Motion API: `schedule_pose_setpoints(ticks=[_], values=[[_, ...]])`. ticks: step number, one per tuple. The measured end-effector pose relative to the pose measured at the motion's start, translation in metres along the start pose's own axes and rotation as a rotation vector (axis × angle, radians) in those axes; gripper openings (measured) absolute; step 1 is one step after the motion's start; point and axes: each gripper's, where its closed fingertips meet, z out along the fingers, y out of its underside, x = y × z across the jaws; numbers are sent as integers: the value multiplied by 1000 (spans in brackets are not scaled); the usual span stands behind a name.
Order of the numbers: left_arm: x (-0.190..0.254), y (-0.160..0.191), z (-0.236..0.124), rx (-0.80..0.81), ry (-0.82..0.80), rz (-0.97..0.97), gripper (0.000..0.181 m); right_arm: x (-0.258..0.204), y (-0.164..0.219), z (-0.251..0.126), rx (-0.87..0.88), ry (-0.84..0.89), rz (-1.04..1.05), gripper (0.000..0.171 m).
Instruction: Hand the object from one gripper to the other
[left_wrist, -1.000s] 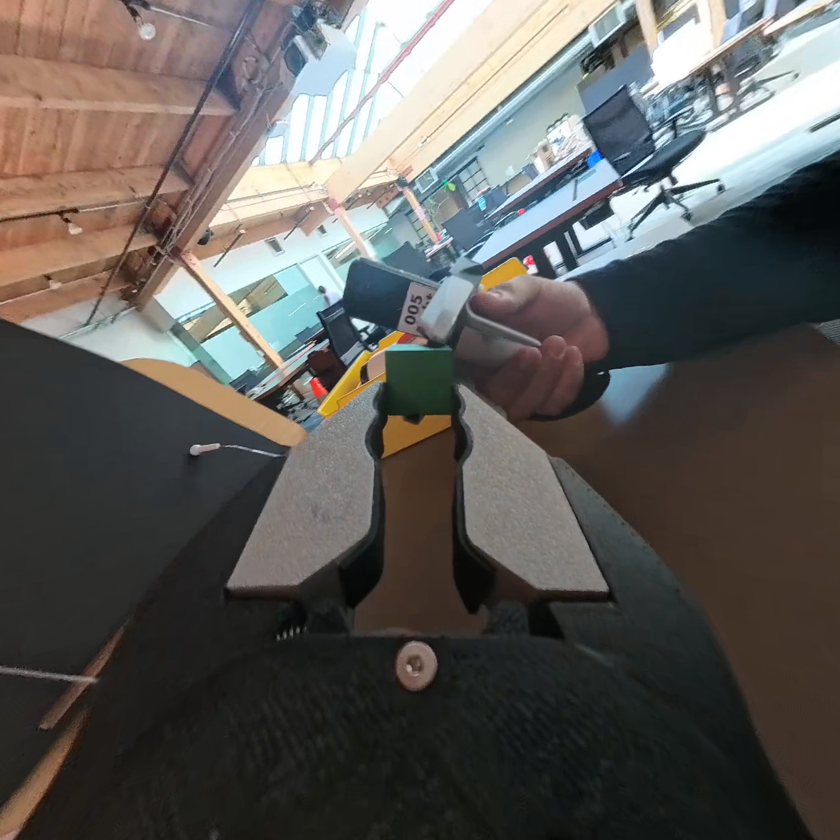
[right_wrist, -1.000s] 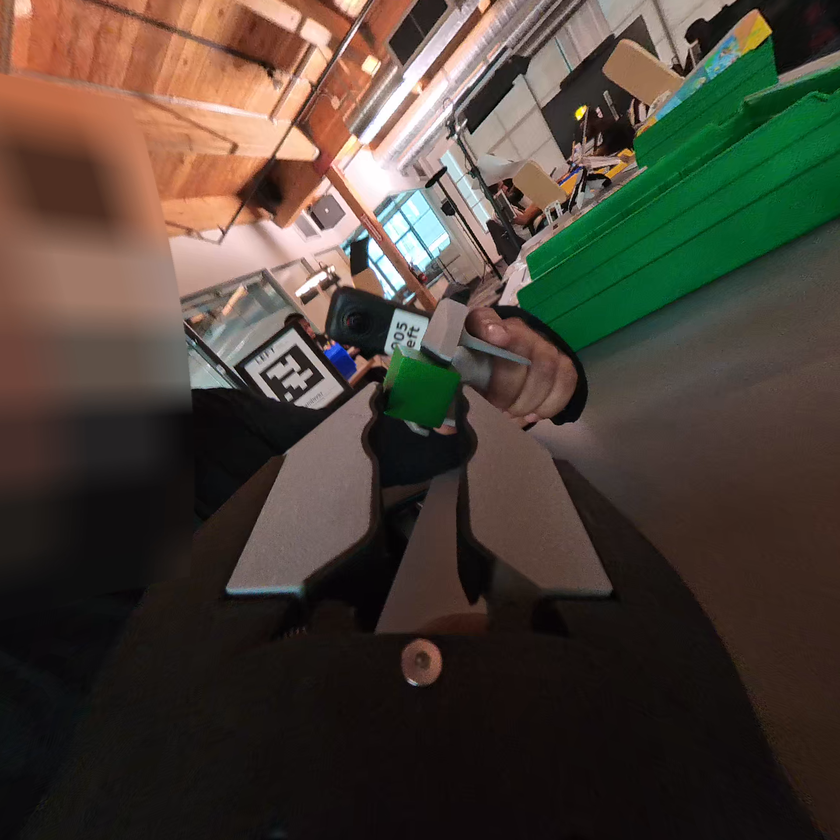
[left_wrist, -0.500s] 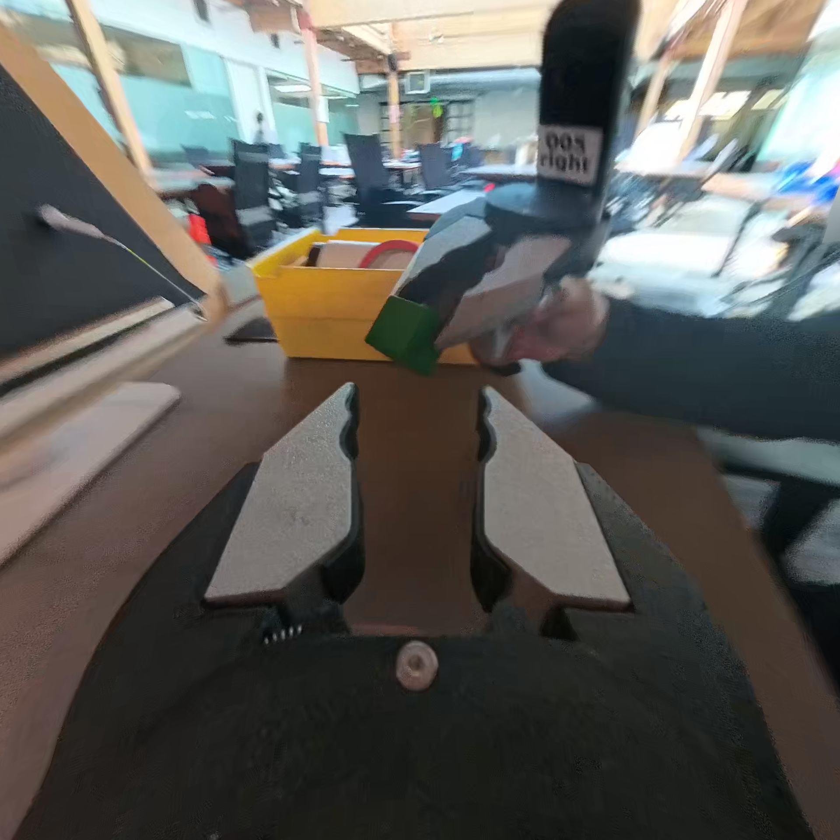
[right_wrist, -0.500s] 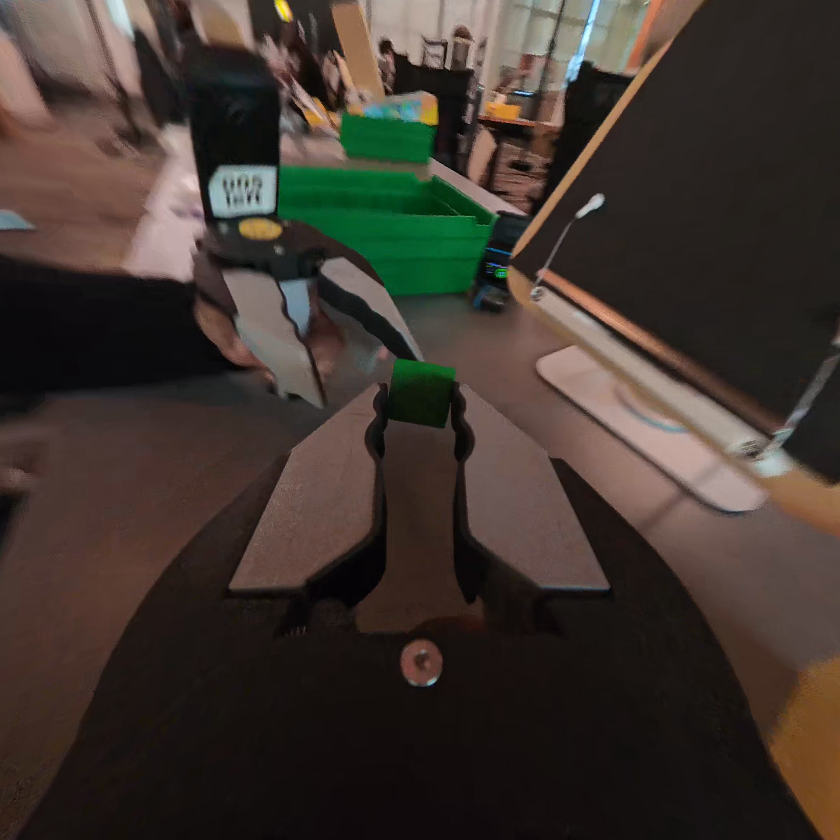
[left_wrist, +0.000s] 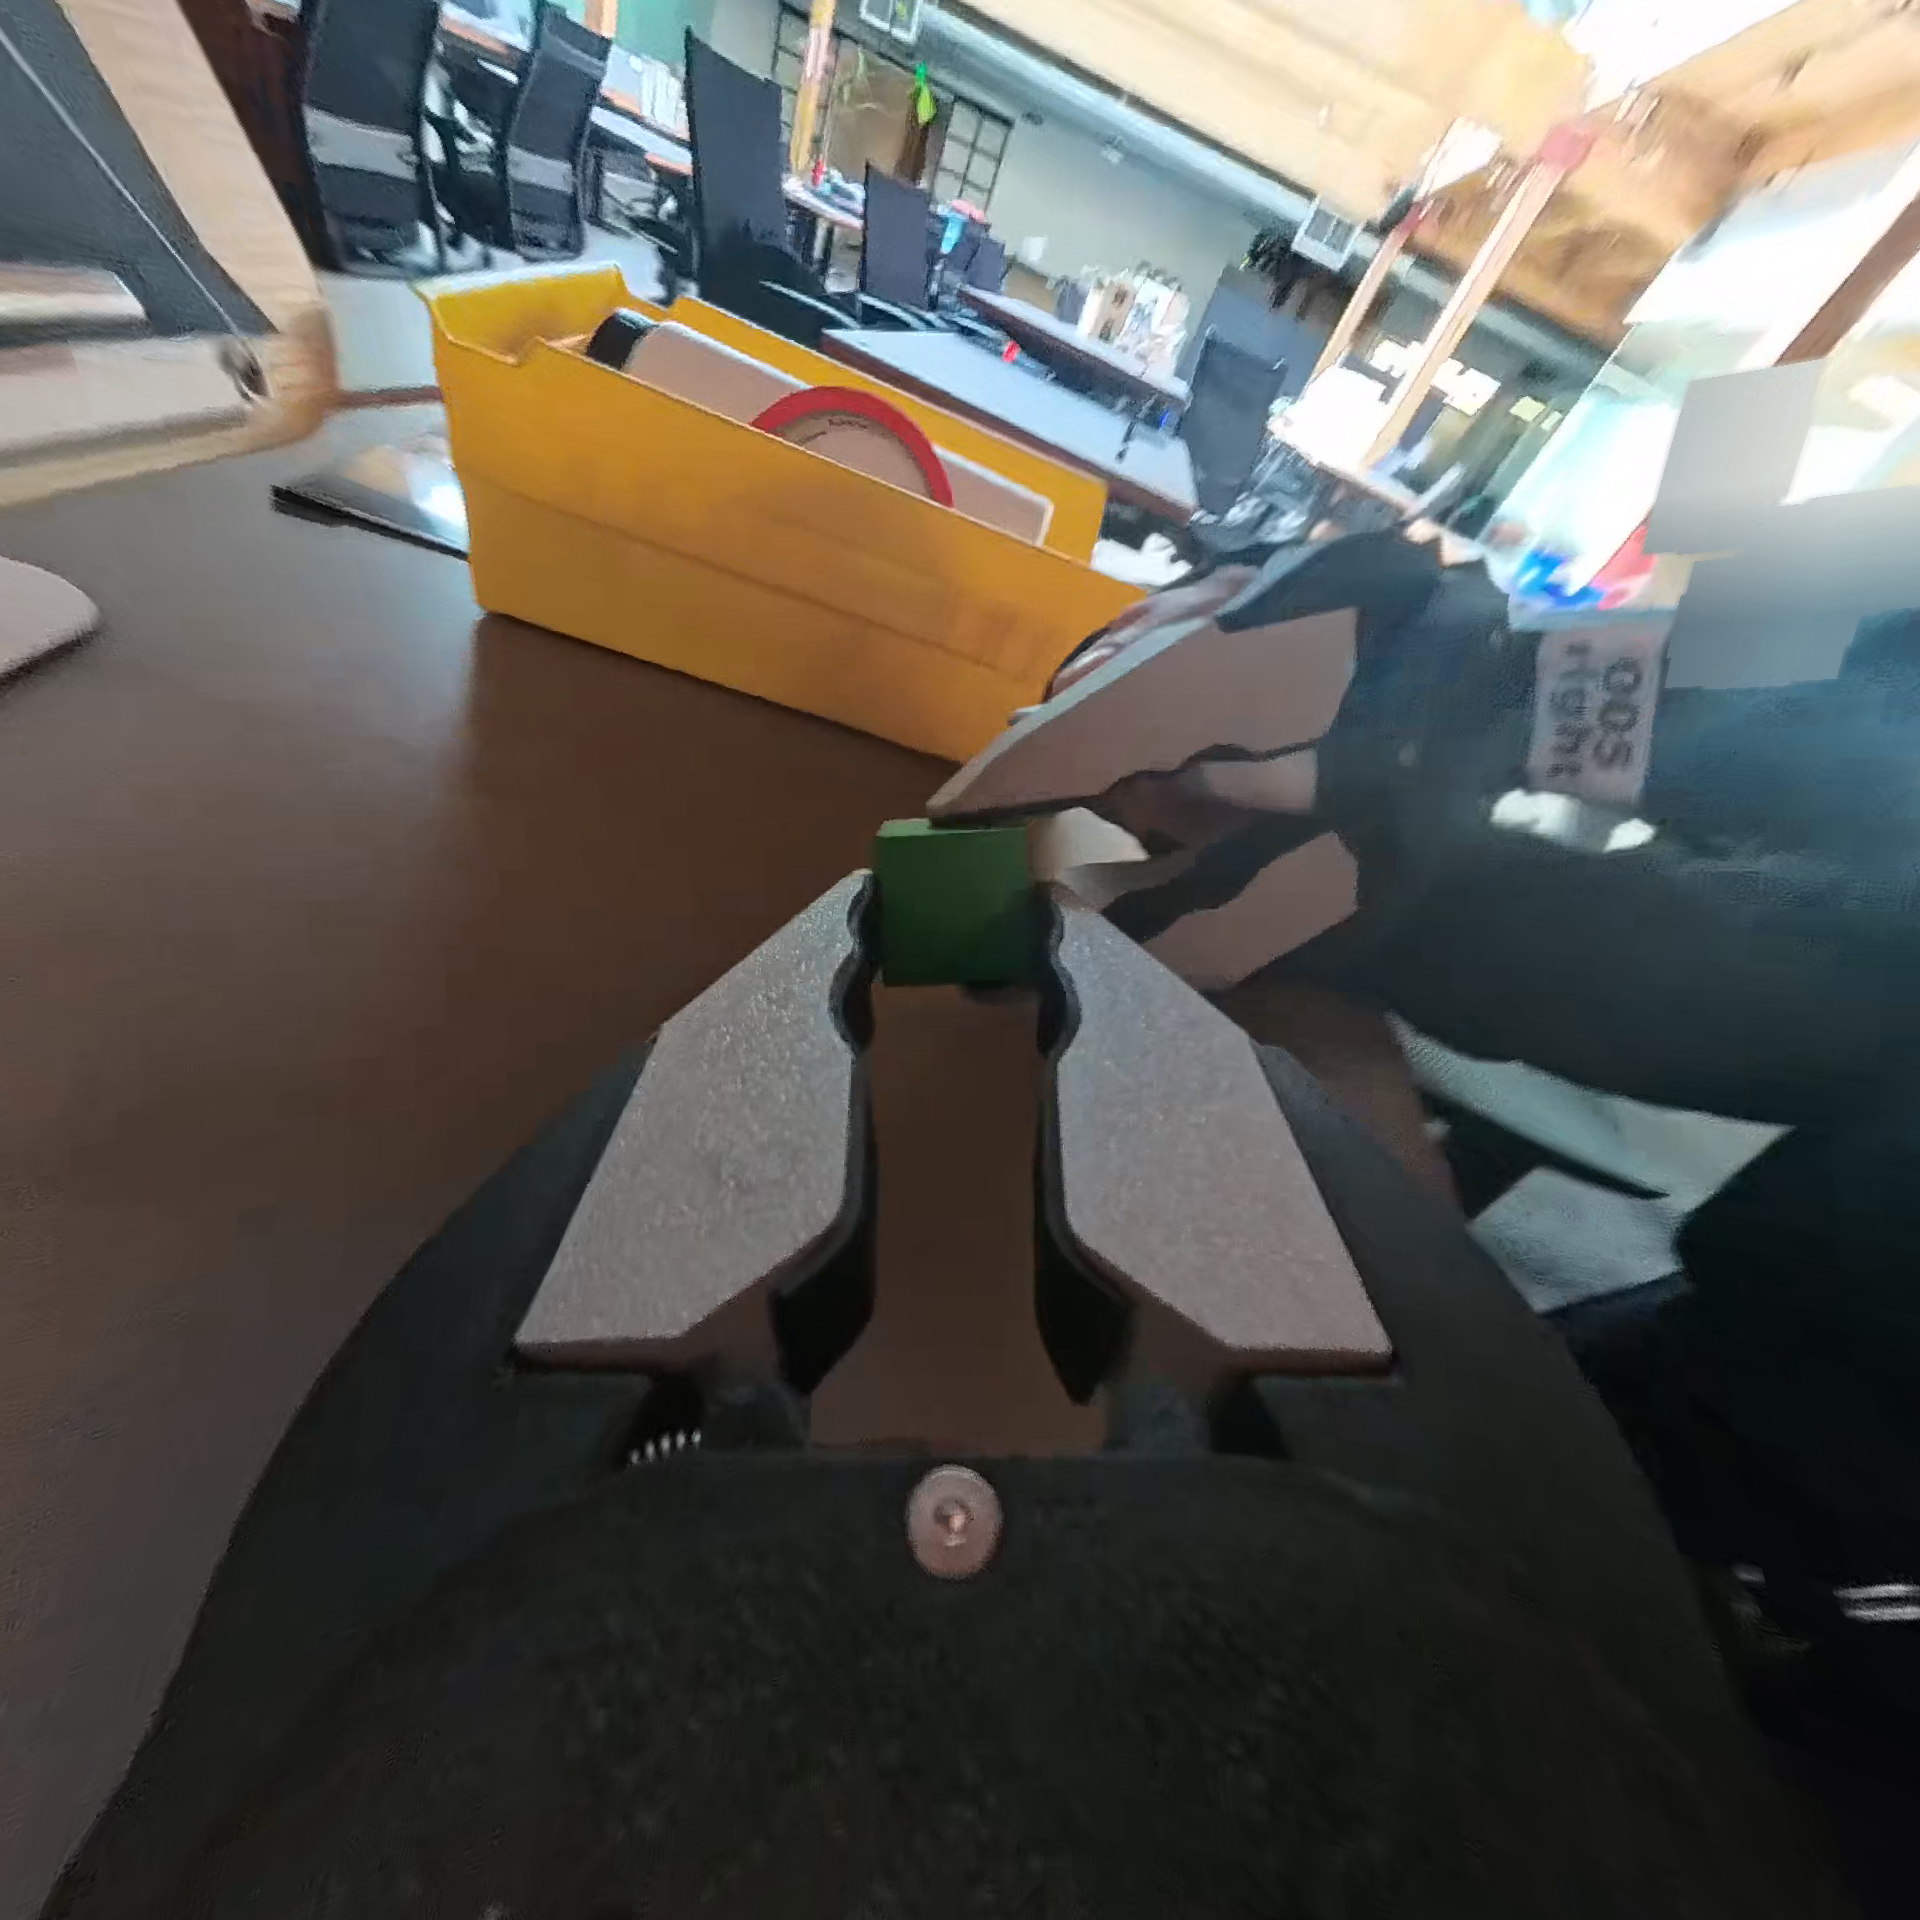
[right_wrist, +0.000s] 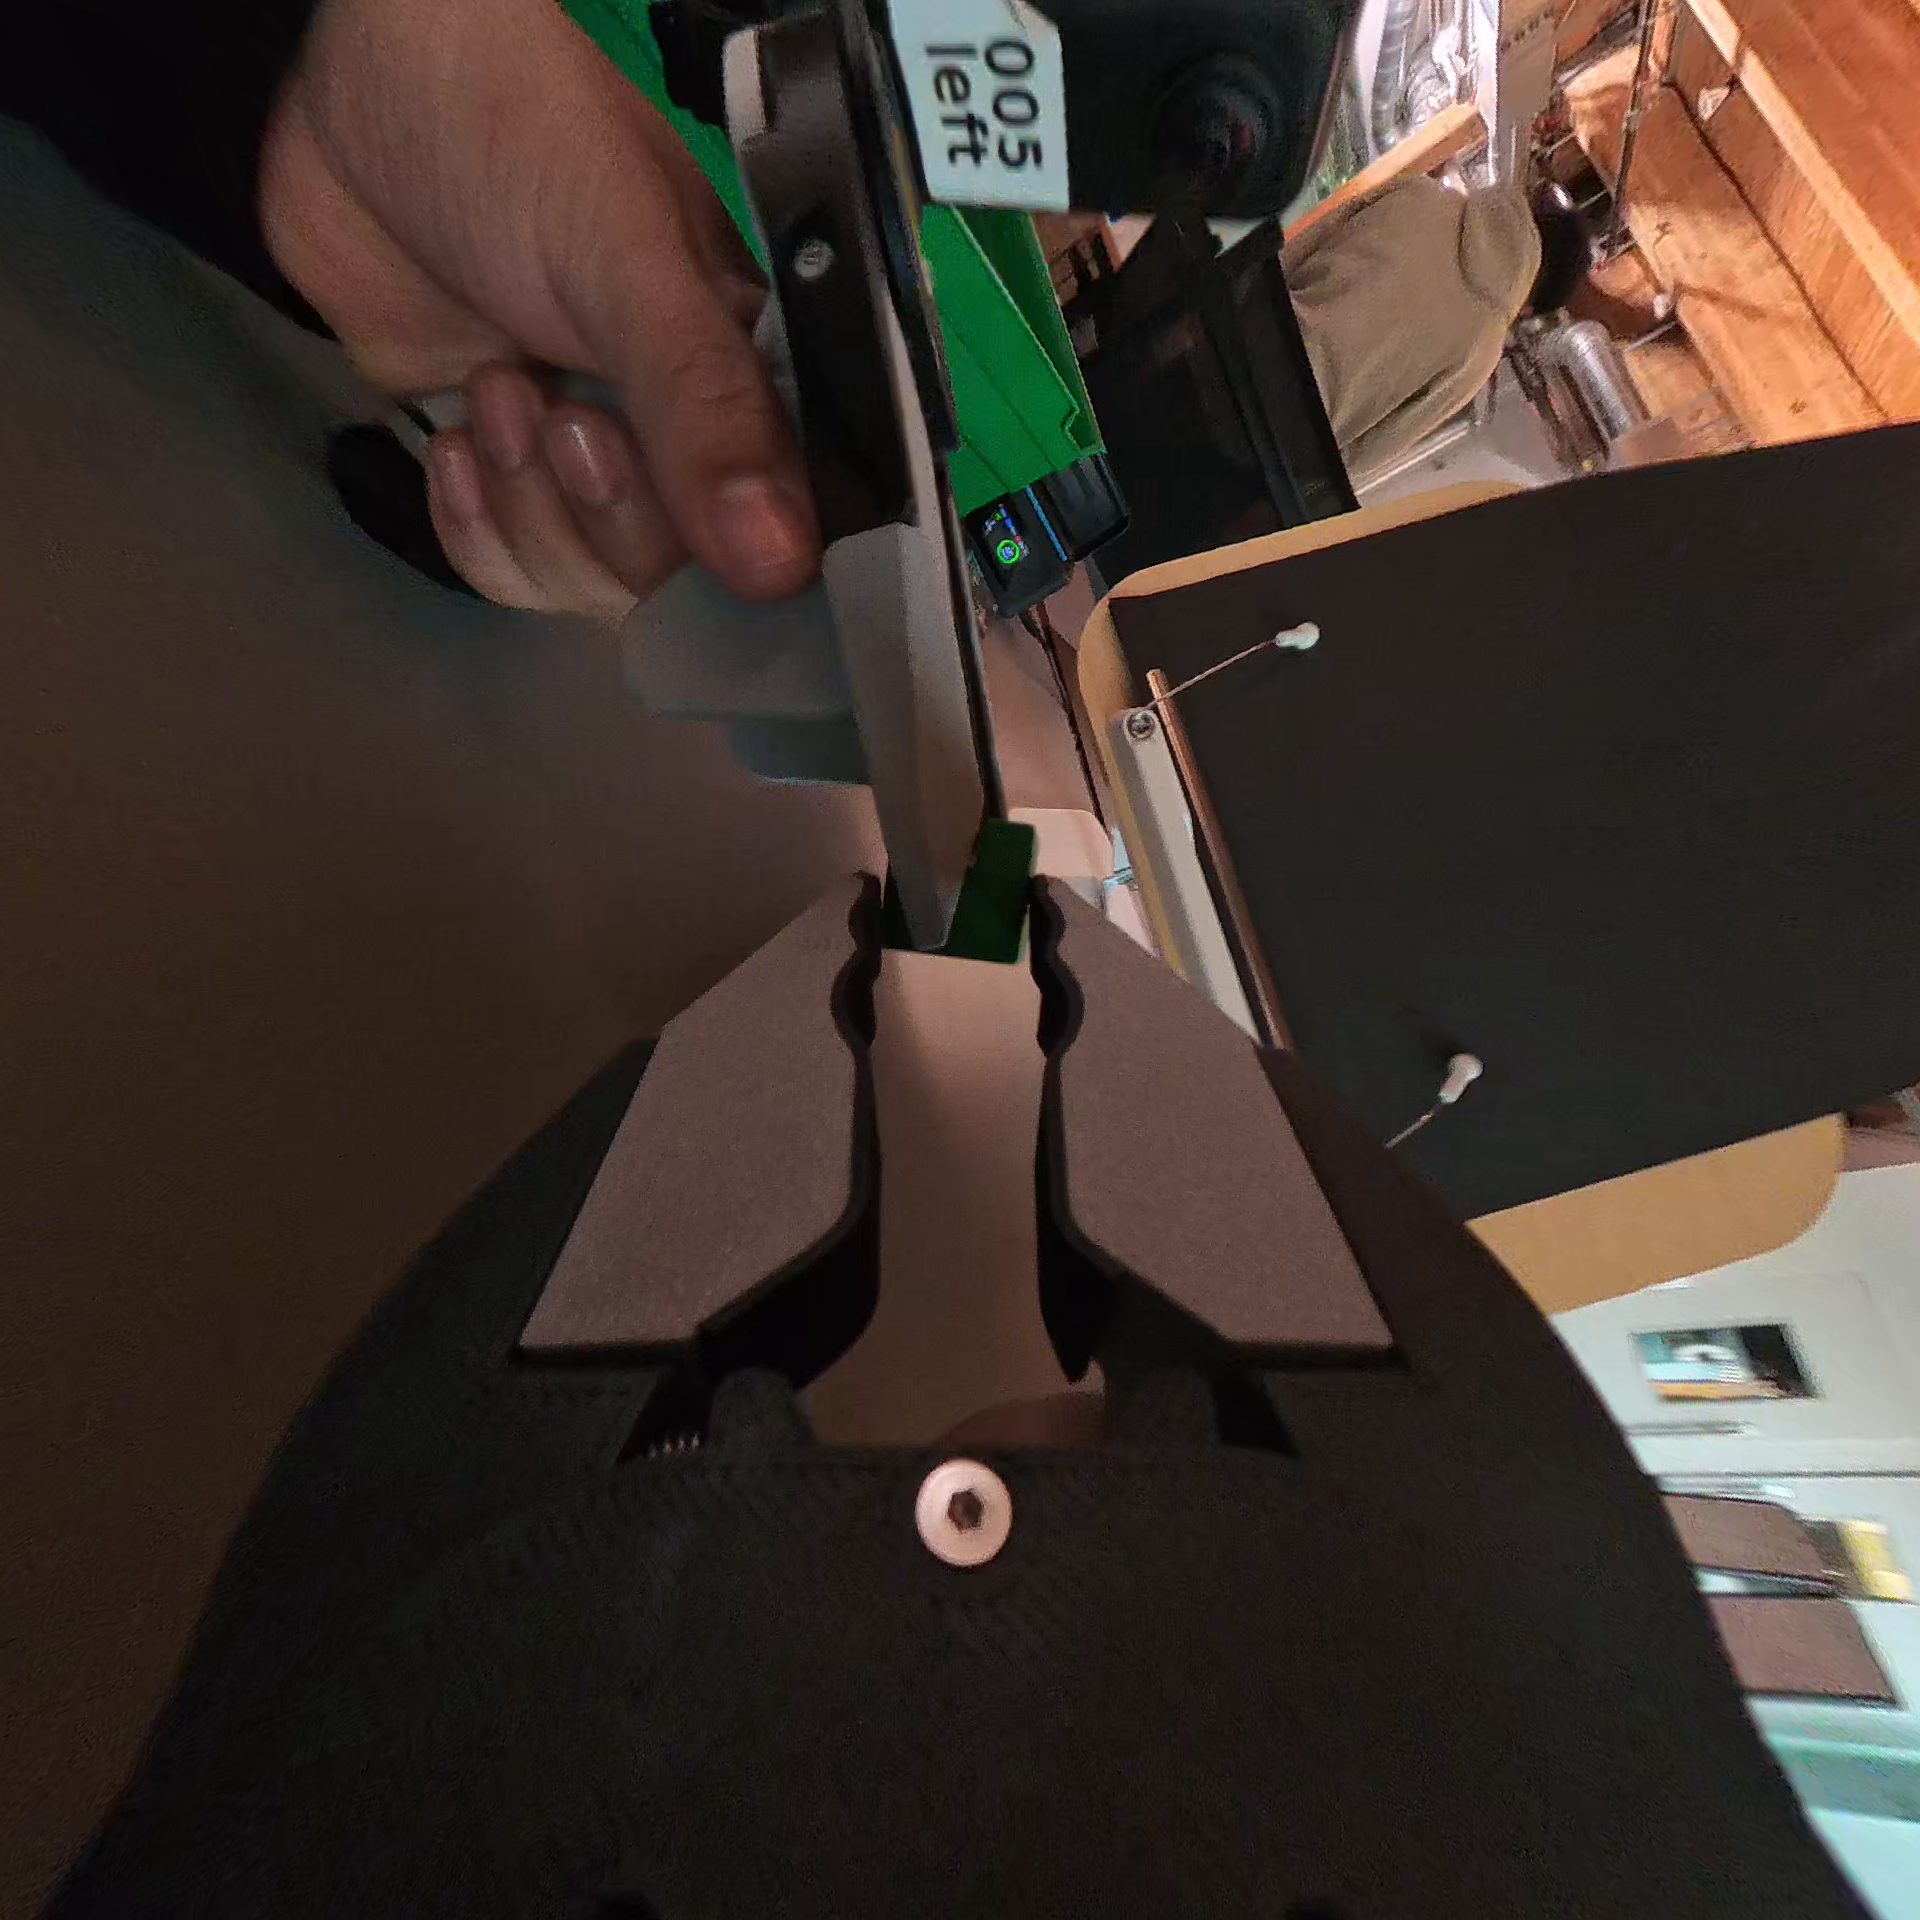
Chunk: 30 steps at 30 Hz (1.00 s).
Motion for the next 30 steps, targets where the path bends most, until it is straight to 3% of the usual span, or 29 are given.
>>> schedule_pose_setpoints(ticks=[3, 8, 12, 19, 23, 30], values=[[-11, -4, -7, -12, -129, 196, 26, 2, 4, -3, 45, -83, 189, 21], [-8, -27, -20, 87, -285, 542, 26, 15, -6, -22, 242, -389, 784, 30], [18, -33, -18, 148, -303, 851, 26, 30, -21, -34, 416, -598, 1153, 34], [48, -39, -11, 245, -273, 990, 26, 15, -47, -43, 530, -910, 1351, 28], [45, -39, -13, 240, -266, 953, 26, 16, -48, -41, 564, -945, 1409, 27], [44, -37, -14, 214, -304, 1063, 26, 20, -49, -44, 602, -984, 1473, 24]])
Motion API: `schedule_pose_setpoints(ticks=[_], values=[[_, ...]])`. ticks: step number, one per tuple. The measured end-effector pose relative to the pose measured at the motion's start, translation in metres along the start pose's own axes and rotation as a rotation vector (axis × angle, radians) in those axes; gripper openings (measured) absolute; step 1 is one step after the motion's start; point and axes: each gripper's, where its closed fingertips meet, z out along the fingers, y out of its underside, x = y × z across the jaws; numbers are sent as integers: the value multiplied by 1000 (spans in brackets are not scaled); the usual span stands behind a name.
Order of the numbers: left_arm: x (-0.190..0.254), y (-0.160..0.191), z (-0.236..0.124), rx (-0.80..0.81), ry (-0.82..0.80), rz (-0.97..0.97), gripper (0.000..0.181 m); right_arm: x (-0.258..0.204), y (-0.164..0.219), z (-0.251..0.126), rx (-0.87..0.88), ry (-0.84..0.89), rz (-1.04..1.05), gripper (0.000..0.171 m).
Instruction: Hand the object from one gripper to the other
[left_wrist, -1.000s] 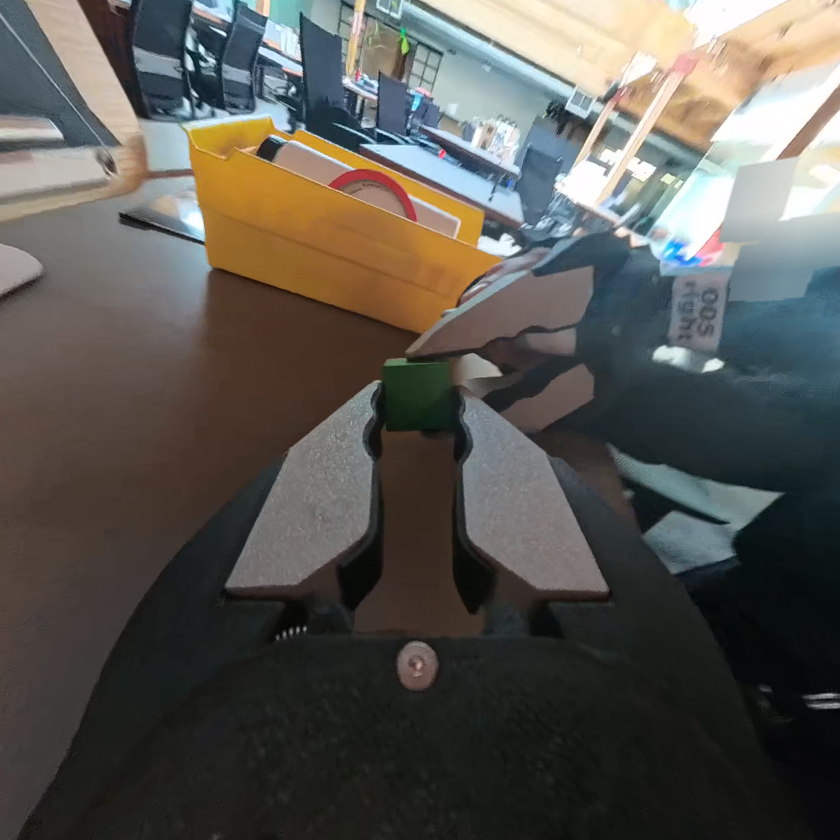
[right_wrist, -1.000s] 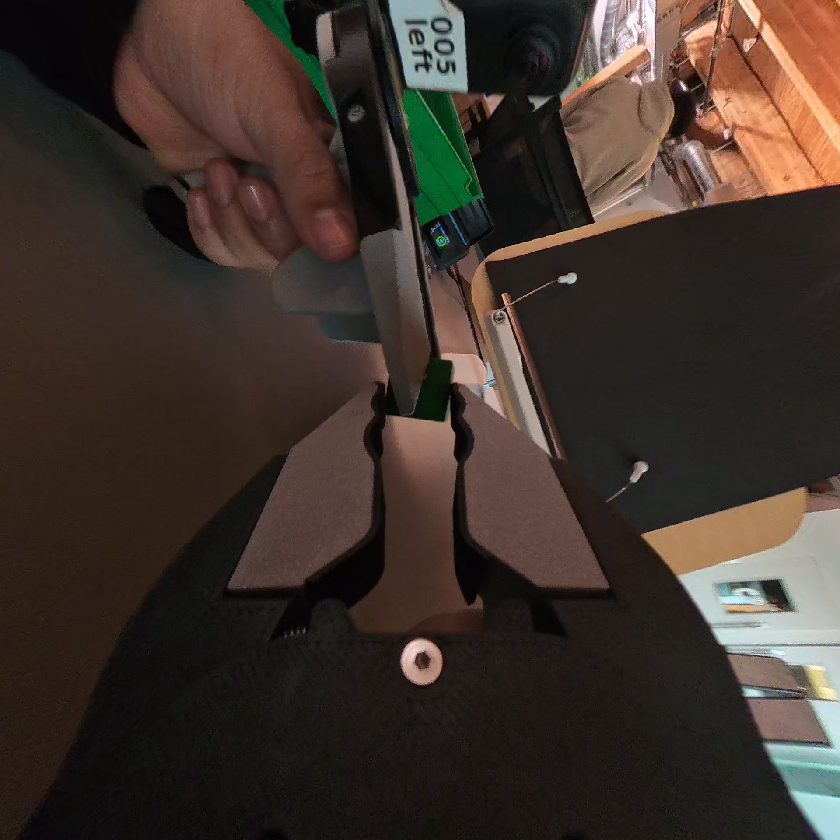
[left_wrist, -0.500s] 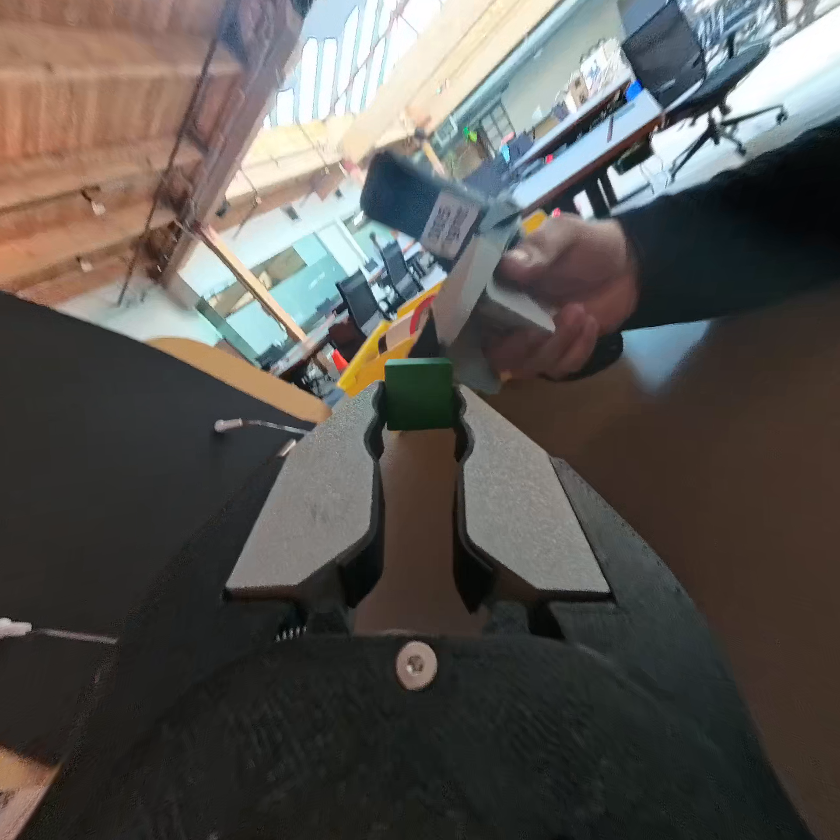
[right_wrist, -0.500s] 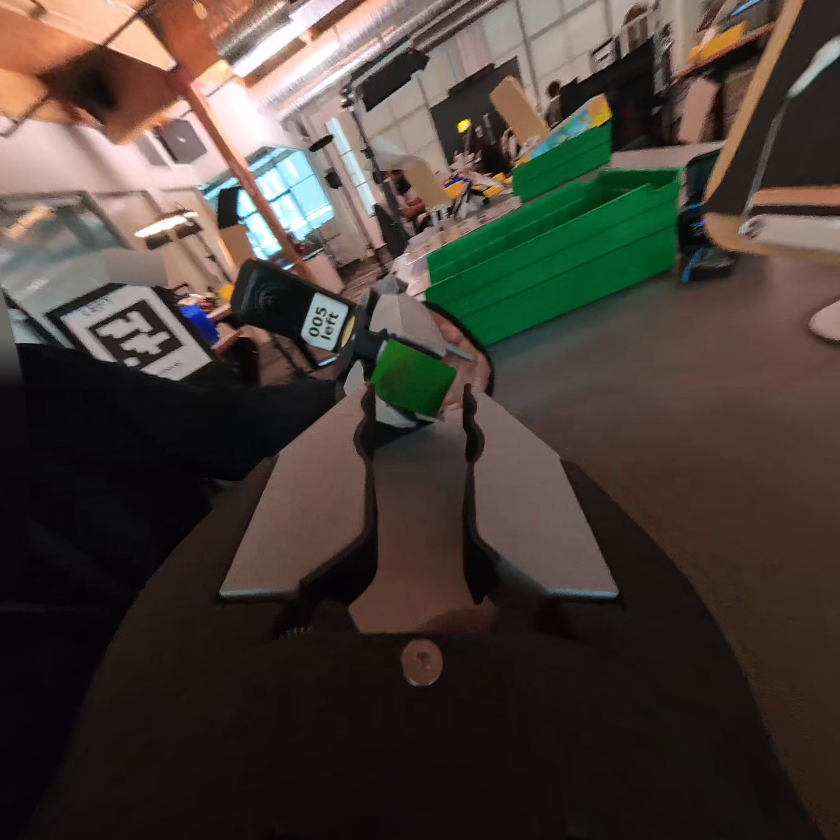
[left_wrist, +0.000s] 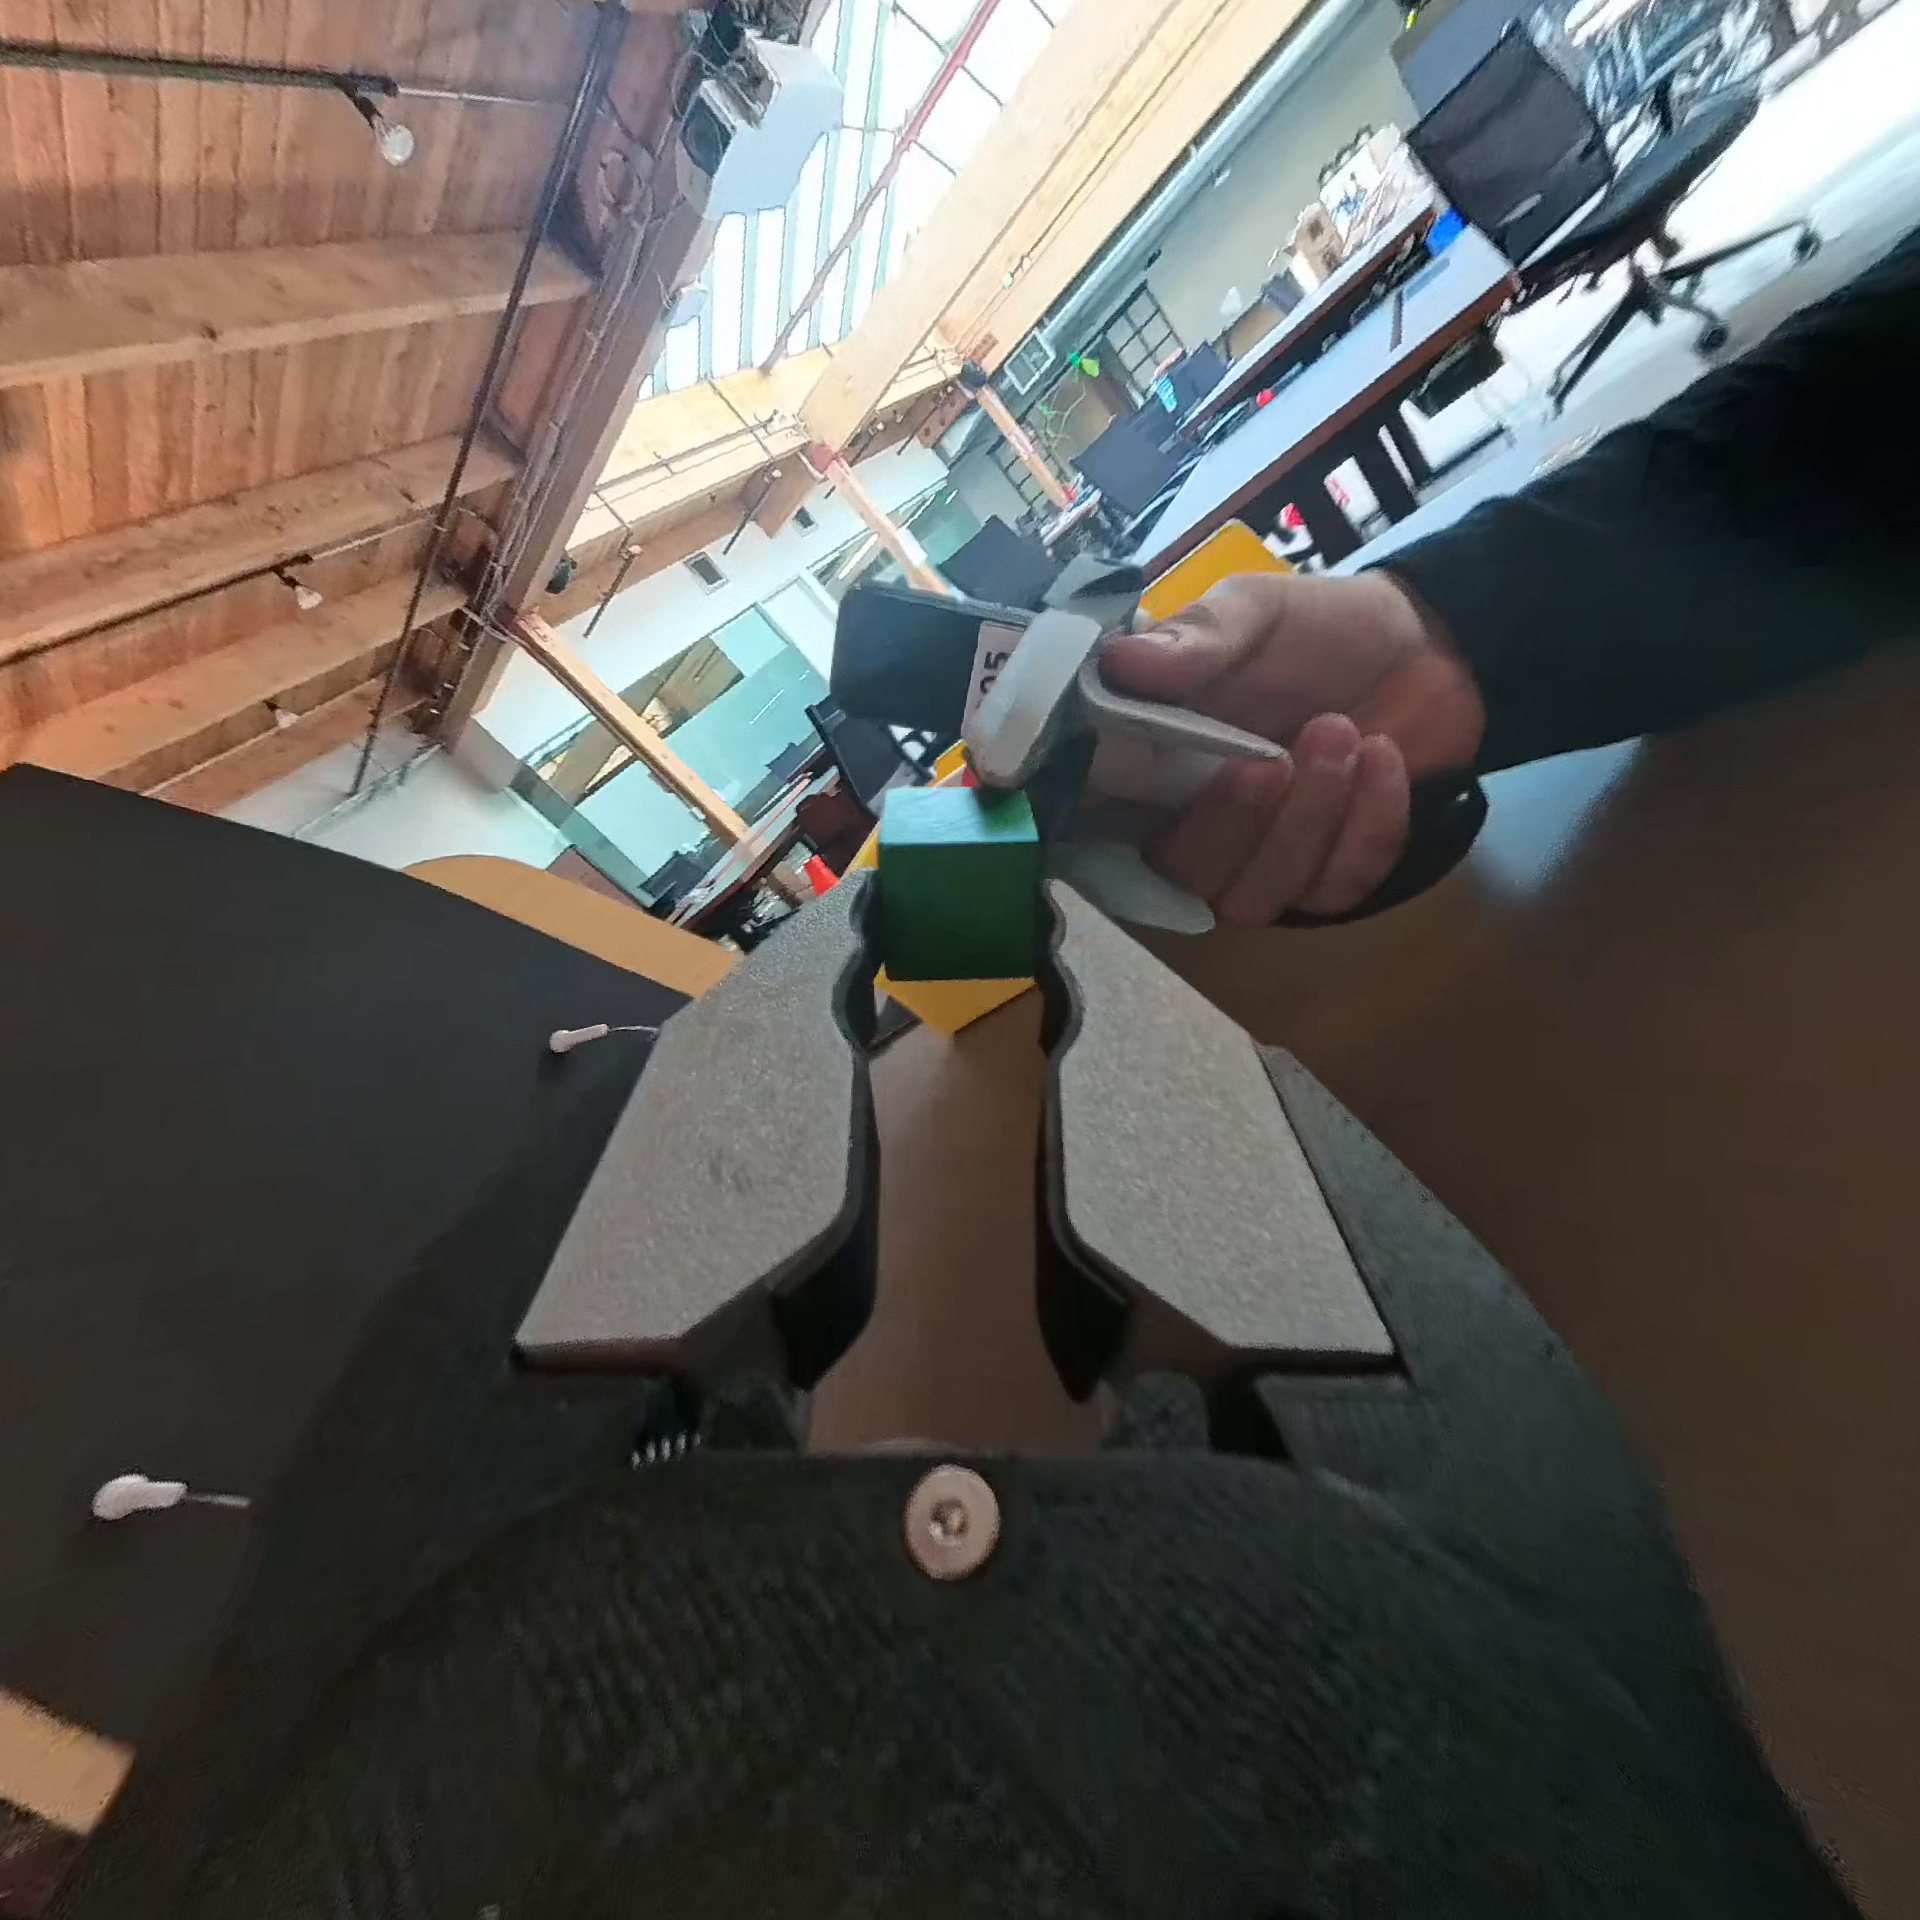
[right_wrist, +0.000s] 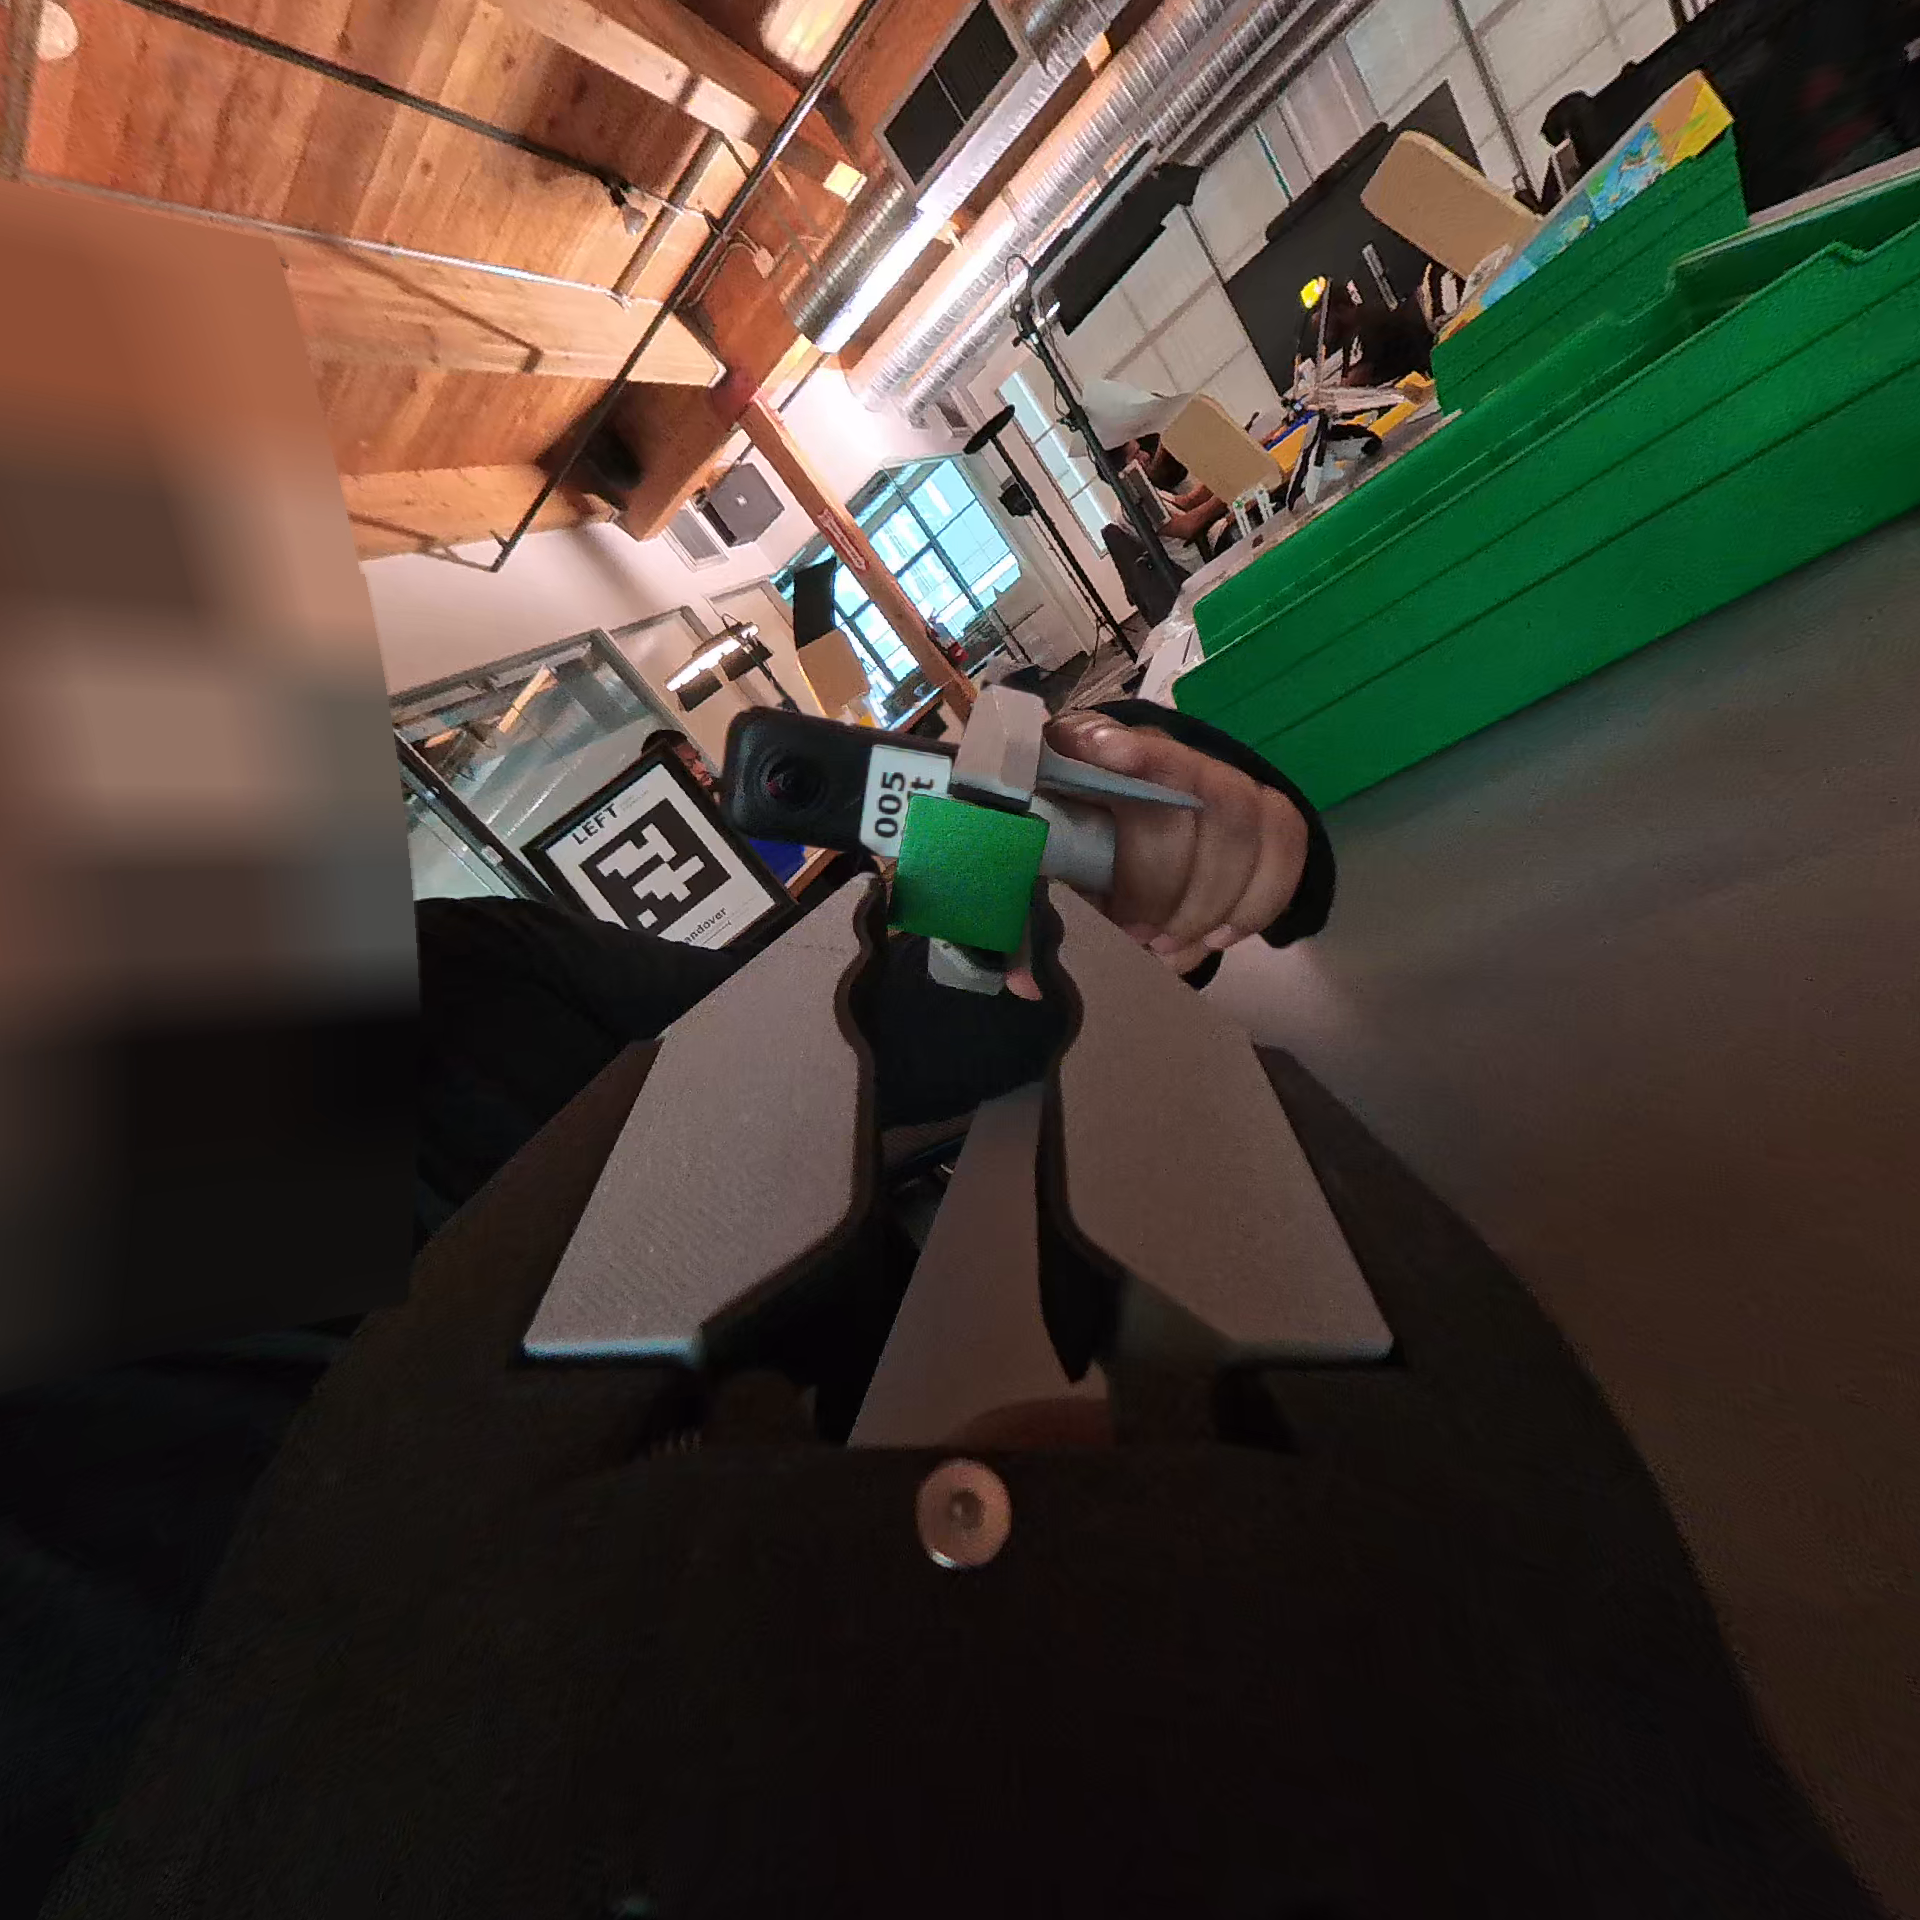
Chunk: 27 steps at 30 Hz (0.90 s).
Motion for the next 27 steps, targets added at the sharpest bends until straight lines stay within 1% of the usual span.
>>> schedule_pose_setpoints(ticks=[4, 6, 8, 12, 15, 17, 18, 19, 21, 22, 24, 26, 27], values=[[1, 8, 0, -54, 12, -17, 25, 6, 2, 0, -23, 51, -42, 23], [-1, 18, 2, -96, 4, -28, 27, 12, 1, -2, -34, 122, -90, 23], [-2, 27, 3, -129, 12, -111, 30, 22, 0, -4, -56, 230, -184, 23], [-6, 40, 1, -159, 59, -370, 36, 32, -8, -14, -115, 482, -503, 23], [-9, 43, -1, -142, 120, -605, 46, 37, -14, -22, -182, 669, -772, 22], [-9, 46, -1, -136, 160, -773, 47, 44, -14, -27, -272, 798, -967, 23], [-6, 48, -1, -139, 193, -860, 51, 47, -12, -28, -325, 852, -1071, 23], [-5, 47, 0, -133, 224, -945, 58, 50, -8, -28, -380, 896, -1165, 23], [-2, 47, 2, -124, 260, -1068, 58, 54, 0, -23, -468, 938, -1304, 23], [-1, 48, 3, -125, 268, -1087, 55, 55, 3, -18, -494, 946, -1353, 23], [3, 51, 4, -147, 269, -1052, 27, 57, 7, -13, -540, 974, -1432, 23], [5, 60, 3, -215, 252, -977, 27, 64, 9, -15, -581, 1009, -1470, 23], [5, 62, 2, -232, 236, -922, 26, 66, 10, -16, -574, 1014, -1462, 23]])
